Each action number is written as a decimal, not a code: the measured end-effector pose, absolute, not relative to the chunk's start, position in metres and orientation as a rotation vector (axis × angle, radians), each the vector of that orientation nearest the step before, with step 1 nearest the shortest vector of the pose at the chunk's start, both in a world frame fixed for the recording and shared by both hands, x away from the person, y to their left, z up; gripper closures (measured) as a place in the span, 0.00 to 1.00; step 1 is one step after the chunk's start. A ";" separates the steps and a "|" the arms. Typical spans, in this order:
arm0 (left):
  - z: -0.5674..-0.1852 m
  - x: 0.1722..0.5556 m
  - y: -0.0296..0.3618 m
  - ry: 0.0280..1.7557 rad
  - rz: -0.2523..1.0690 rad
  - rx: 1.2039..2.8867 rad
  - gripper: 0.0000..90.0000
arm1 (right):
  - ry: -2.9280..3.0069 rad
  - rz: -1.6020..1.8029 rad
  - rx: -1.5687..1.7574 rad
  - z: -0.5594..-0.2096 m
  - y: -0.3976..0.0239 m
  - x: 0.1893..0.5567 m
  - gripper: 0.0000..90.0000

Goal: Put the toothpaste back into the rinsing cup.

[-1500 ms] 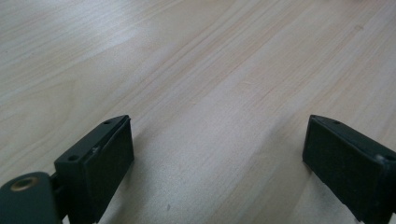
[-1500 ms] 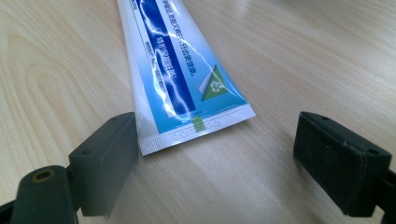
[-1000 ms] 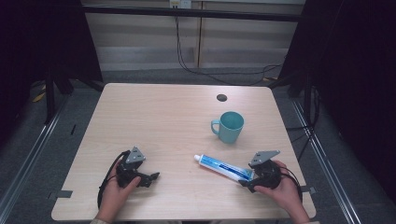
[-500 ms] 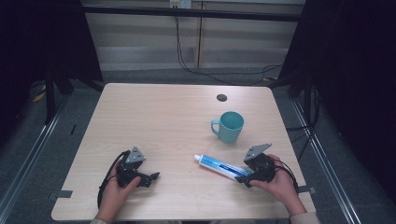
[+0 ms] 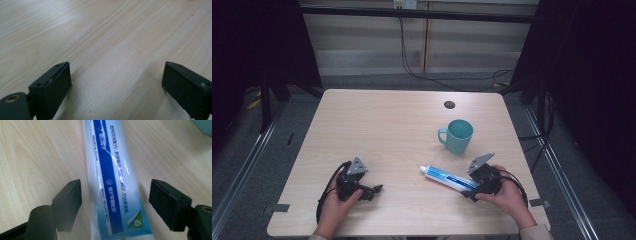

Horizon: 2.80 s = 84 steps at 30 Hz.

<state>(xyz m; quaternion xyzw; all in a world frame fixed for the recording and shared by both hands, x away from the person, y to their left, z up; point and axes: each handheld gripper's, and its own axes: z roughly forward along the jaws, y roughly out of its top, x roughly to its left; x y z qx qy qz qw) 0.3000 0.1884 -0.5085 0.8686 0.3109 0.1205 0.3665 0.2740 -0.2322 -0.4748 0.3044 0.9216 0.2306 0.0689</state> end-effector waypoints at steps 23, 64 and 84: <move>-0.508 0.300 0.189 0.796 0.313 2.235 0.09 | 2.861 0.595 0.901 -0.476 -0.225 0.282 0.45; -0.494 0.297 0.177 0.752 0.283 2.261 0.18 | 2.945 0.359 0.869 -0.447 -0.216 0.290 0.83; -0.439 0.307 0.073 0.349 0.269 2.519 0.19 | 2.982 0.413 0.739 -0.421 -0.190 0.289 0.83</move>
